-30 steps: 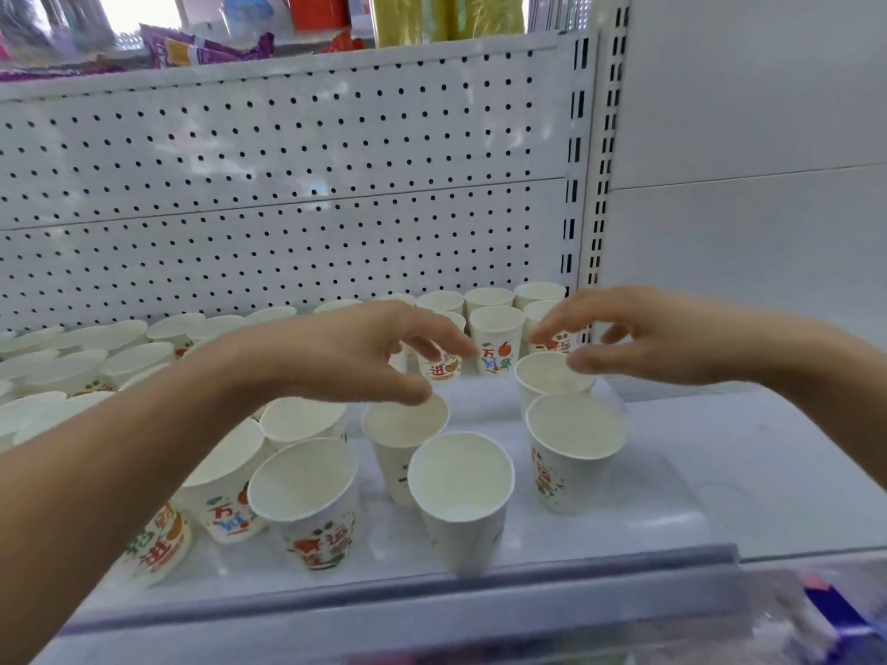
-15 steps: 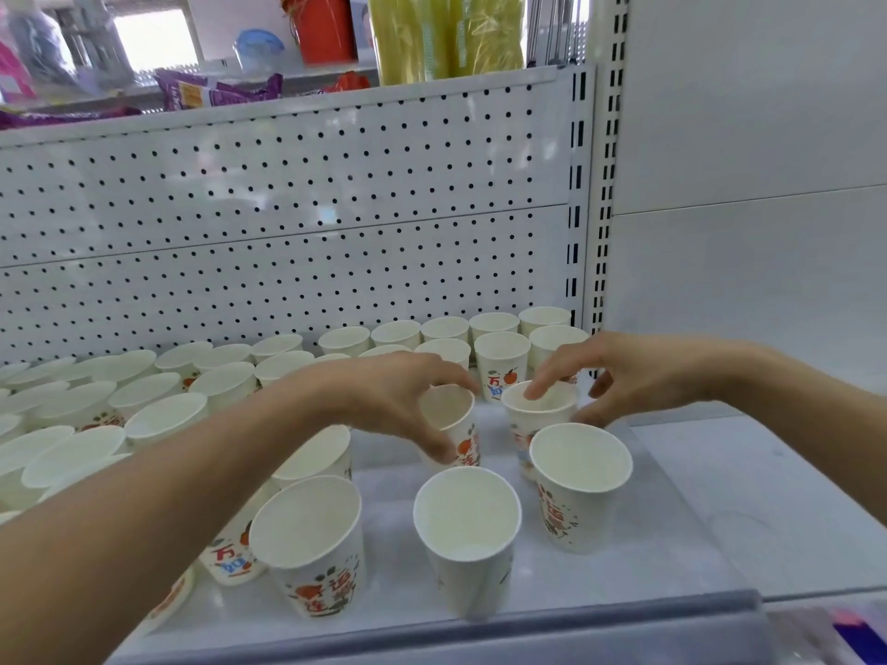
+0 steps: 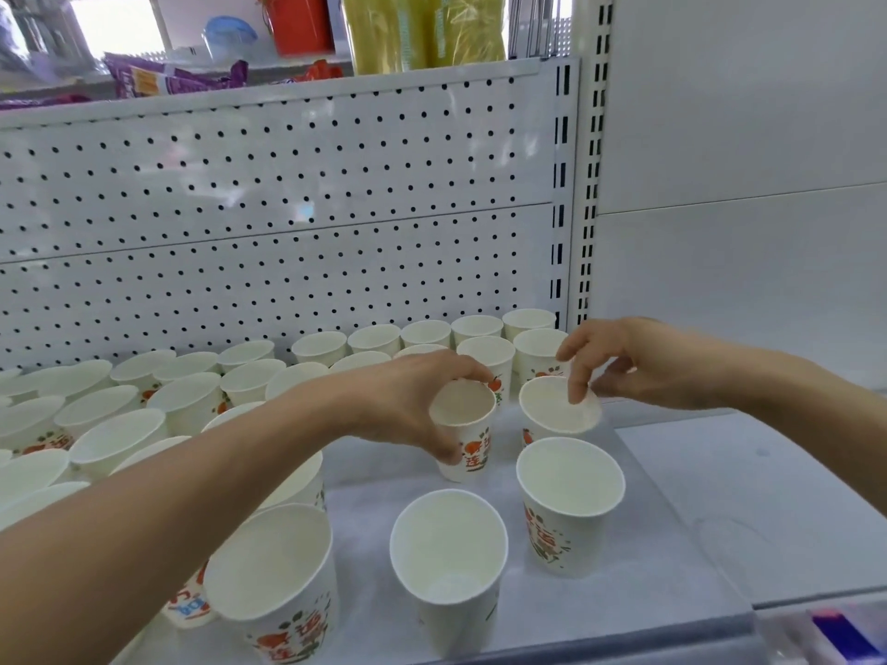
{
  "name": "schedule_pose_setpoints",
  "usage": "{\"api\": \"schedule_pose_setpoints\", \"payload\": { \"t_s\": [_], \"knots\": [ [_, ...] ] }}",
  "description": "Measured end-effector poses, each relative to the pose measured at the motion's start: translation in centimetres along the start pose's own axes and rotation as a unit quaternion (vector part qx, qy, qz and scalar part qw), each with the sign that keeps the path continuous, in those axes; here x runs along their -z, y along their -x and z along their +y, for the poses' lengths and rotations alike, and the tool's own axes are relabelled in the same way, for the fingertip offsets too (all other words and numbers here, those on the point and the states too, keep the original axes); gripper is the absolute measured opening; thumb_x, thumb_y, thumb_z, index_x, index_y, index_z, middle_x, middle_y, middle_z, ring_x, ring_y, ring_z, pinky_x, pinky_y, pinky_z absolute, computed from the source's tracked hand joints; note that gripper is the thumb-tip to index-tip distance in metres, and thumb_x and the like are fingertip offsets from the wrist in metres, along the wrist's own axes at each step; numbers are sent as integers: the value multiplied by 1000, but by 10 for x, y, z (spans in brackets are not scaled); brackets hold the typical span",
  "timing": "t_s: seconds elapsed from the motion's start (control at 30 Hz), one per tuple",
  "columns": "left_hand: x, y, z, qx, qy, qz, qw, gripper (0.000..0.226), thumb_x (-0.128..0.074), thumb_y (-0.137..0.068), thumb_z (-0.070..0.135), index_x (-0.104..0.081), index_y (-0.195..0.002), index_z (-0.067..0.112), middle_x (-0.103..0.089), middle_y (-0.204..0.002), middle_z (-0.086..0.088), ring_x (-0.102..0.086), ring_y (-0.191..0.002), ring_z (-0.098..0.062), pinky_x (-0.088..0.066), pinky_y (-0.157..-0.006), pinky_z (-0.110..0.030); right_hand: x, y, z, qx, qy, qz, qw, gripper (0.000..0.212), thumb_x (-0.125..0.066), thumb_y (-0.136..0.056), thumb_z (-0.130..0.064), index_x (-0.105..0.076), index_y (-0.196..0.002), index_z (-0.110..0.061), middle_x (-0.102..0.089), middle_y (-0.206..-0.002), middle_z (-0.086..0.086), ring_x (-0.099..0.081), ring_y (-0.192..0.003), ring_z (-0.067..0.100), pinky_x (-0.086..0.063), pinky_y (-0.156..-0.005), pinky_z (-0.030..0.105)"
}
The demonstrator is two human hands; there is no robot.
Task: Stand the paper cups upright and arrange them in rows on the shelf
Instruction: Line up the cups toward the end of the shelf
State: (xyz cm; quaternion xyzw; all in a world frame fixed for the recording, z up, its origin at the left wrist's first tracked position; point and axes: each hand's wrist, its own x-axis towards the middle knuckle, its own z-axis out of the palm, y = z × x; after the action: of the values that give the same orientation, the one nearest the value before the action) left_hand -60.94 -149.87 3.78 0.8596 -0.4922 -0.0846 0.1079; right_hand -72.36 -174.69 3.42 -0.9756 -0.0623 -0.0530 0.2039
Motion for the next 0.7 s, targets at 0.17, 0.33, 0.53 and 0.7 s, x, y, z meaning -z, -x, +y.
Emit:
{"api": "schedule_pose_setpoints", "payload": {
  "t_s": [0.17,0.33,0.53,0.7],
  "knots": [
    [-2,3,-3,18,-9,34,999,82,-76,-69,58,-38,-140,40,-44,-133,20,-44,-115,-2,-39,-100,-28,2,7,5,-4,-68,37,997,39,-53,-94,-6,-75,-88,-38,-63,-117,-14,-58,-103,2,-47,-91,27],
    [-4,0,3,37,-29,56,997,74,-72,-68,66,-47,-132,37,-49,-121,16,-48,-106,-5,-41,-89,-26,-1,11,-8,-13,-104,0,994,28,-64,-80,-55,-67,-106,-44,-61,-112,-27,-56,-106,-7,-45,-92,27],
    [-5,-13,9,36,9,67,997,65,-77,-72,53,-51,-127,33,-52,-118,14,-50,-104,-5,-40,-77,-18,-15,4,-8,-17,-45,-12,999,27,-70,-82,-44,-66,-108,-44,-57,-111,-26,-52,-105,-7,-46,-89,24],
    [-10,-18,10,39,42,82,995,62,-76,-72,54,-52,-126,35,-52,-119,16,-50,-107,-5,-41,-85,-22,-12,4,3,-36,-10,28,999,18,-65,-89,-25,-71,-104,-33,-62,-100,-16,-57,-91,4,-47,-75,15]
  ]
}}
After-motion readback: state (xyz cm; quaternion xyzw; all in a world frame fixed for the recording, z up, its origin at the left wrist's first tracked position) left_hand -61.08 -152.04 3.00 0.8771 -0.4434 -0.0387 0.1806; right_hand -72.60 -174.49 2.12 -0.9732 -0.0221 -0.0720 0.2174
